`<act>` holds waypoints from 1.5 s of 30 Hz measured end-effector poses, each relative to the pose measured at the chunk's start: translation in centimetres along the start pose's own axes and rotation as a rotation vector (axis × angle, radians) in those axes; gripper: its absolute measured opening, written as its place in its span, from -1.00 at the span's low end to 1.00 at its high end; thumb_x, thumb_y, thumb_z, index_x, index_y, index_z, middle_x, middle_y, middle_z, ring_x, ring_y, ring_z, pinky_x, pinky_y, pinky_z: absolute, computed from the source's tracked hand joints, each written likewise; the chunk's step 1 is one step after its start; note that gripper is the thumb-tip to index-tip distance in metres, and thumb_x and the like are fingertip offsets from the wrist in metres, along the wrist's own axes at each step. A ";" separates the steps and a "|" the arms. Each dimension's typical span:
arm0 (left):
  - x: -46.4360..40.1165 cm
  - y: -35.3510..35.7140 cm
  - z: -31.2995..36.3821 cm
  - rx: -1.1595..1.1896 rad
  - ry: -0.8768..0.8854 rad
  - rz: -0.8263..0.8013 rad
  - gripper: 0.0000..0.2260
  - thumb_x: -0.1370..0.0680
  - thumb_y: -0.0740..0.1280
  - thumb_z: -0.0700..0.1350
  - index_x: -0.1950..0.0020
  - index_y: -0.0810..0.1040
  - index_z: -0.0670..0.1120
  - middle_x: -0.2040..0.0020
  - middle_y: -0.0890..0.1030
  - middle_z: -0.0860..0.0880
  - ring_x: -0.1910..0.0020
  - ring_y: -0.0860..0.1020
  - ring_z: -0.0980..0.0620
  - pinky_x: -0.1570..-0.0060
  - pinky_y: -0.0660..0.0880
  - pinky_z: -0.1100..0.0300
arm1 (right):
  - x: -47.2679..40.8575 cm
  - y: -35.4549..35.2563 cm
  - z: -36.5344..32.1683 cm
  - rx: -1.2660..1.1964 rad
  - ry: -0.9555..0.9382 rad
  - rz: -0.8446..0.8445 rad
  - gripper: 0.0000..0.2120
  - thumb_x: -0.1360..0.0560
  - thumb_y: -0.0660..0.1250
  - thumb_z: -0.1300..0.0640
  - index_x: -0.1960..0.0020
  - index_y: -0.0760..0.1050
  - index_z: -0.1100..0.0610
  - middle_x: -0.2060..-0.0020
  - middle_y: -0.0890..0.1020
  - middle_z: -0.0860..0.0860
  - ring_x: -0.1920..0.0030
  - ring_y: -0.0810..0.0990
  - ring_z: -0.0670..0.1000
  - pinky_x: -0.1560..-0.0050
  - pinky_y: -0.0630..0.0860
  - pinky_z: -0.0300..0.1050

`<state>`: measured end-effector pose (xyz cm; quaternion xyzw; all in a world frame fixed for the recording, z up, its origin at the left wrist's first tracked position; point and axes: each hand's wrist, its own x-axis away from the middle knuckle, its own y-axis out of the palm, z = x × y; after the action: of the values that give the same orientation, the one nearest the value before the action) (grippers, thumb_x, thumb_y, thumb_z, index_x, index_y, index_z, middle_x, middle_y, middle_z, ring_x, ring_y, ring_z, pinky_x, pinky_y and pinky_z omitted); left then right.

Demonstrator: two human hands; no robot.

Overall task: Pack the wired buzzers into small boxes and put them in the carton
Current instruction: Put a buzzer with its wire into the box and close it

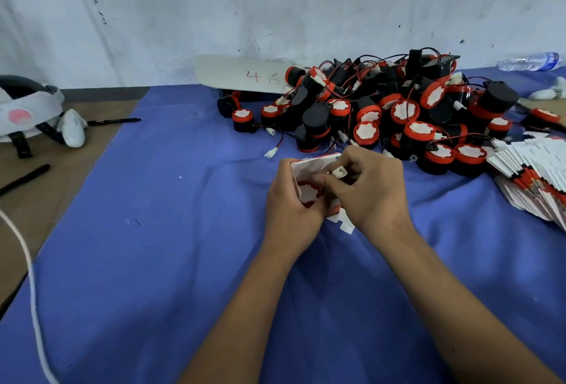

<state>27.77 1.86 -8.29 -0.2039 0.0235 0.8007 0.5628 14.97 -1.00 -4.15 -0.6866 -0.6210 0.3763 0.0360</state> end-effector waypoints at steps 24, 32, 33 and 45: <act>-0.4 0.3 -0.4 -0.064 -0.062 0.153 -0.70 -0.45 0.44 -0.19 0.05 0.48 0.22 0.16 0.63 0.06 0.14 0.59 0.15 0.27 0.48 0.42 | 0.5 -0.3 -0.9 0.715 -0.092 -0.252 -0.82 -0.60 0.24 0.16 -0.02 0.62 0.01 0.04 0.53 -0.08 0.08 0.57 0.08 0.24 0.40 -0.07; -0.7 1.0 -0.5 -0.080 -0.125 0.259 -0.71 -0.43 0.58 -0.12 -0.02 0.53 0.06 0.20 0.61 0.15 0.15 0.58 0.28 0.29 0.47 0.43 | 1.4 -0.7 -0.8 0.762 -0.146 -0.427 -0.62 -0.72 0.00 -0.09 -0.14 0.57 0.02 0.01 0.32 -0.07 0.00 0.45 0.03 0.19 0.38 -0.04; -0.7 1.1 -0.4 -0.075 -0.132 0.272 -0.69 -0.42 0.60 -0.10 -0.02 0.53 0.05 0.19 0.61 0.14 0.16 0.59 0.25 0.28 0.47 0.43 | 1.5 -0.8 -0.9 0.770 -0.140 -0.431 -0.63 -0.72 0.01 -0.08 -0.15 0.57 0.01 -0.01 0.35 -0.07 -0.03 0.46 0.02 0.18 0.40 -0.04; -0.8 0.7 -0.9 0.045 -0.146 0.157 -0.73 -0.39 0.48 -0.16 0.01 0.51 0.11 0.11 0.69 0.08 0.10 0.66 0.09 0.13 0.66 0.06 | 0.4 0.7 -2.2 0.730 0.049 -0.191 -0.91 -0.55 0.30 0.21 0.03 0.55 0.05 0.05 0.61 0.02 0.06 0.60 0.11 0.27 0.32 -0.09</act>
<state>27.59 0.66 -9.01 -0.1297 0.0164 0.8543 0.5030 16.76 0.15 -3.12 -0.5764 -0.5062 0.5513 0.3282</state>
